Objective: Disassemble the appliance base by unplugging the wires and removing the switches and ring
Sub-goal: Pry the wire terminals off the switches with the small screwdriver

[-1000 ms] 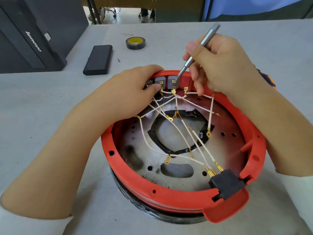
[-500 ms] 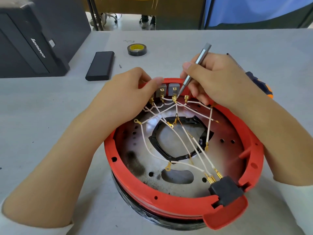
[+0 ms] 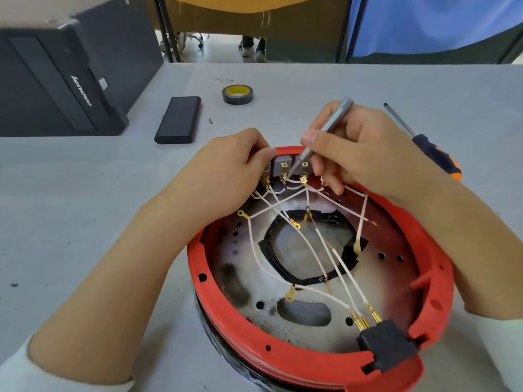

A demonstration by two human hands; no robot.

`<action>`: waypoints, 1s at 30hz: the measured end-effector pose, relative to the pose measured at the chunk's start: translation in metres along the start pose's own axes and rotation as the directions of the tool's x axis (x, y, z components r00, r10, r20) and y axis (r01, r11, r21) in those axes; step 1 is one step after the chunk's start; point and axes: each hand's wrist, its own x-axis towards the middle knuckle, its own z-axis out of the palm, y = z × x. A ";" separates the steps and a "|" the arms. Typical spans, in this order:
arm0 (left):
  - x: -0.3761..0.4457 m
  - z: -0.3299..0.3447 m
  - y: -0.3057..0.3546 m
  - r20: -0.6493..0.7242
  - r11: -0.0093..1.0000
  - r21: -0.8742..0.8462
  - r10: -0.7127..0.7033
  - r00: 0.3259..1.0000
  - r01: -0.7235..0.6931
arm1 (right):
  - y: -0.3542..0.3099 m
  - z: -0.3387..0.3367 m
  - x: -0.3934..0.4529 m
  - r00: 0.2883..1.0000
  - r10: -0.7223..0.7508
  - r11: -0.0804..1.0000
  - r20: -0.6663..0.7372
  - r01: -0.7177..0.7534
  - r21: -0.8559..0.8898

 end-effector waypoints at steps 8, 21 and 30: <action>-0.001 0.001 0.001 0.013 1.000 0.004 -0.025 1.000 0.025 | -0.002 -0.002 -0.004 0.986 -0.060 0.994 -0.153 0.045 -0.099; -0.001 0.000 0.002 0.025 1.000 0.002 -0.023 0.999 0.023 | 0.003 -0.002 -0.001 0.995 -0.037 0.986 -0.094 0.020 -0.167; 0.000 0.002 0.002 0.024 1.000 0.010 -0.016 1.000 0.015 | 0.002 -0.002 0.000 0.997 -0.014 0.991 -0.077 0.004 -0.134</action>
